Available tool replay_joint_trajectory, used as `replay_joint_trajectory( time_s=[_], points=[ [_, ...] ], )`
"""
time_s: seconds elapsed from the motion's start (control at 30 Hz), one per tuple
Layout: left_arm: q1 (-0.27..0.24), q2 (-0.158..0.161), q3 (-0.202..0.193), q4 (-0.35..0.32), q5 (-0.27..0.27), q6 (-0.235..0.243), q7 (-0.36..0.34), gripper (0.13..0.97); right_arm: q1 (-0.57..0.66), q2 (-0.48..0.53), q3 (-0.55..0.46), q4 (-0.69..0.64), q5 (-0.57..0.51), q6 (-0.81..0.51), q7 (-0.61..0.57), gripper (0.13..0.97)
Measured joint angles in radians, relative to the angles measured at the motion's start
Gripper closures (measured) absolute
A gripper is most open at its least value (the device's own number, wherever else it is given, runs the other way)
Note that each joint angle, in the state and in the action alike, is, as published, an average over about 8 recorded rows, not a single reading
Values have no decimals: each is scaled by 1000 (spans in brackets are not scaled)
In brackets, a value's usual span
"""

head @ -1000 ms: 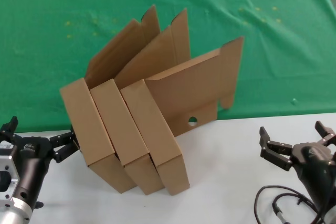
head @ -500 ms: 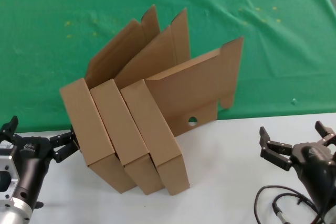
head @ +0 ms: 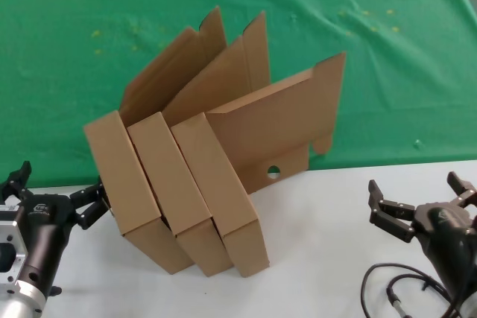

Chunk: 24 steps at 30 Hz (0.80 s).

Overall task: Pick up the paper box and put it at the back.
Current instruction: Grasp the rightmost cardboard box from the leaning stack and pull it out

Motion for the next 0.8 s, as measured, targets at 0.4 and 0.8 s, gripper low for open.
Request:
replay_joint_trajectory(
  time_s=[0.4, 0.8],
  points=[
    [0, 0, 0, 0, 0, 0, 0, 345, 0, 0, 0, 0, 0, 0, 0, 129],
    [0, 0, 0, 0, 0, 0, 0, 619, 0, 0, 0, 0, 0, 0, 0, 129]
  ],
)
